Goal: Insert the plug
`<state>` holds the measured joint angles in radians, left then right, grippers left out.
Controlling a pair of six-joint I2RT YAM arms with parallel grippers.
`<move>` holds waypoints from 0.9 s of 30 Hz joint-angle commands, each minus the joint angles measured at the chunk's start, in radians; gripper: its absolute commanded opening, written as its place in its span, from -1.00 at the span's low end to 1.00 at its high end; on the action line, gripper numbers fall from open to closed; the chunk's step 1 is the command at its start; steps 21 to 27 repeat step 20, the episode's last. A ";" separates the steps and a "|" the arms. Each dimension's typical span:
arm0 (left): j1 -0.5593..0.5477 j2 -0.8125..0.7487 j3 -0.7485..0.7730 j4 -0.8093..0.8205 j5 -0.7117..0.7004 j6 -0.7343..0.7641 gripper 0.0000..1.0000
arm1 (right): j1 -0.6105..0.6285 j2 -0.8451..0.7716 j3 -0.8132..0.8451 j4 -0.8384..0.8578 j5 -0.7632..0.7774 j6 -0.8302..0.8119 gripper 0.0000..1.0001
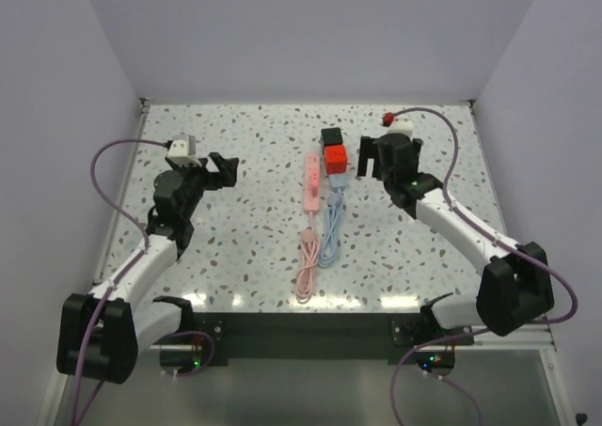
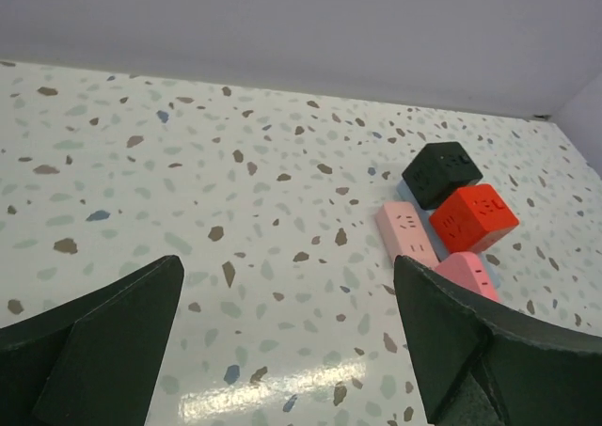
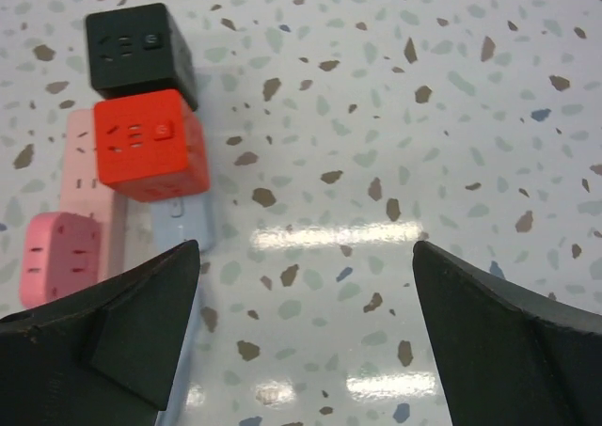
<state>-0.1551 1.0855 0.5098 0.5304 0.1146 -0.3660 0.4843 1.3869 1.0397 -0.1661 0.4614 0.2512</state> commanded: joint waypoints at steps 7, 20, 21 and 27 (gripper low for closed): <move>0.011 -0.081 0.055 -0.129 -0.214 0.015 1.00 | -0.283 -0.169 -0.171 0.128 -0.135 0.033 0.97; 0.011 -0.099 0.050 -0.155 -0.262 0.025 1.00 | -0.334 -0.161 -0.191 0.132 -0.191 0.065 0.97; 0.011 -0.099 0.050 -0.155 -0.262 0.025 1.00 | -0.334 -0.161 -0.191 0.132 -0.191 0.065 0.97; 0.011 -0.099 0.050 -0.155 -0.262 0.025 1.00 | -0.334 -0.161 -0.191 0.132 -0.191 0.065 0.97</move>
